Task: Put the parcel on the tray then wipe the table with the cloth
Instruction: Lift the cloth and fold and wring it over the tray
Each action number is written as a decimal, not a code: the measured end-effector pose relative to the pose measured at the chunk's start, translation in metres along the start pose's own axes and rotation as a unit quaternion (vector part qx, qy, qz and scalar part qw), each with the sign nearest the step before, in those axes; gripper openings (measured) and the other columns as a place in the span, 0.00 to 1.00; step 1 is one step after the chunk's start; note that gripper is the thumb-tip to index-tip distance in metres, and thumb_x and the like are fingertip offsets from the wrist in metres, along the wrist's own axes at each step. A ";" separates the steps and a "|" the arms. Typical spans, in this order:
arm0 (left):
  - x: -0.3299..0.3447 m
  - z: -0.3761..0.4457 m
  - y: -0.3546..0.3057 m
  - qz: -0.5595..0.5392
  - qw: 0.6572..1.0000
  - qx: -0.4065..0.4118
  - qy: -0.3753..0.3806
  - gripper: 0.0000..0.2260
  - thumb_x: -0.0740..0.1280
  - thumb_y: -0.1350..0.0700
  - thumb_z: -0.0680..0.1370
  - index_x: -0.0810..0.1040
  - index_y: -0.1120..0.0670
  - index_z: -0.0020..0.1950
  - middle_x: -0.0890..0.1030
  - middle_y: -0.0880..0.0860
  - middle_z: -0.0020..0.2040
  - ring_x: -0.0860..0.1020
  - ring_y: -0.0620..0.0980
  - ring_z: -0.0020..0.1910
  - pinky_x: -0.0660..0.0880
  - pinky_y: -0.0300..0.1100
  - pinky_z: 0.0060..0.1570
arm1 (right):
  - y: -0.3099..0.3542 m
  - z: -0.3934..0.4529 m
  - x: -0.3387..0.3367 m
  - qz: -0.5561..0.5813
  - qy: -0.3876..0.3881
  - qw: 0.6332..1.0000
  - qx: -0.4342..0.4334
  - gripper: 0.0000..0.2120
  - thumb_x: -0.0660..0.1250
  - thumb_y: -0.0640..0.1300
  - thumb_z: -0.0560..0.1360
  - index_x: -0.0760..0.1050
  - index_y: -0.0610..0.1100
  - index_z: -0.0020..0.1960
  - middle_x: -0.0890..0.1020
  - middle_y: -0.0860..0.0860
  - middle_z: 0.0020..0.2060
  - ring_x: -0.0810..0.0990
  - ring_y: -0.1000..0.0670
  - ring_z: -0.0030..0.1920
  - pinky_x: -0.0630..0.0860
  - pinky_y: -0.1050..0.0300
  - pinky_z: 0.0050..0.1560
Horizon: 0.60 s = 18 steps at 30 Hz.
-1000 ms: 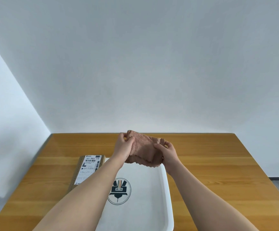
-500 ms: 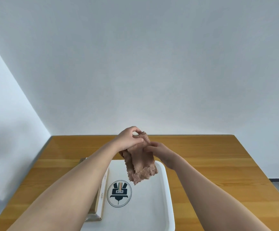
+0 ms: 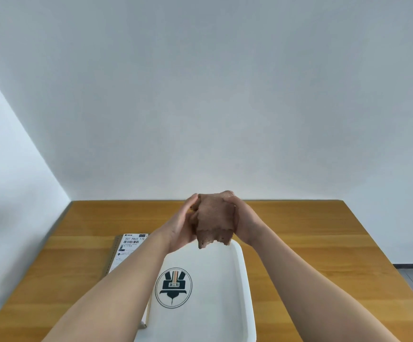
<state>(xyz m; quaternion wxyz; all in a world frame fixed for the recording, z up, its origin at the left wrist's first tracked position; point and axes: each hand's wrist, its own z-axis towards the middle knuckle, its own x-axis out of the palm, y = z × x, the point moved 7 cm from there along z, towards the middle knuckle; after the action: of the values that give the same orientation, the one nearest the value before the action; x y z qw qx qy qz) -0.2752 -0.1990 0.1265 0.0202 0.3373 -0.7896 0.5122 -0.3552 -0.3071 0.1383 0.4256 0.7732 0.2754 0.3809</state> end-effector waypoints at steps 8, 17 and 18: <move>-0.026 0.002 -0.022 0.168 0.955 0.077 -0.233 0.18 0.73 0.56 0.73 0.73 0.58 0.60 0.79 0.56 0.56 0.78 0.53 0.50 0.74 0.44 0.48 | 0.002 0.003 -0.017 -0.128 -0.087 0.988 -0.021 0.13 0.62 0.36 0.77 0.69 0.41 0.61 0.78 0.42 0.52 0.79 0.44 0.46 0.79 0.47 0.47; -0.026 0.011 -0.007 0.400 0.883 0.056 -0.238 0.25 0.70 0.61 0.72 0.72 0.55 0.69 0.78 0.56 0.62 0.78 0.55 0.57 0.74 0.41 0.49 | -0.021 0.006 -0.024 -0.355 -0.086 0.930 0.034 0.22 0.68 0.38 0.72 0.67 0.44 0.64 0.77 0.47 0.46 0.77 0.49 0.44 0.75 0.60 0.42; -0.026 0.012 -0.001 0.451 0.862 0.042 -0.229 0.22 0.70 0.60 0.72 0.74 0.54 0.66 0.79 0.55 0.60 0.79 0.54 0.53 0.73 0.41 0.46 | -0.029 0.007 -0.024 -0.397 -0.069 0.914 0.052 0.22 0.68 0.37 0.71 0.68 0.44 0.64 0.77 0.48 0.43 0.77 0.50 0.41 0.74 0.62 0.39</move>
<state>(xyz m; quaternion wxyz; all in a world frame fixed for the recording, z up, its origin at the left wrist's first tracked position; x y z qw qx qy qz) -0.2507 -0.1961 0.1121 -0.4083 0.0521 -0.8158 0.4062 -0.3656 -0.3137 0.1023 0.5189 0.6457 0.5491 0.1110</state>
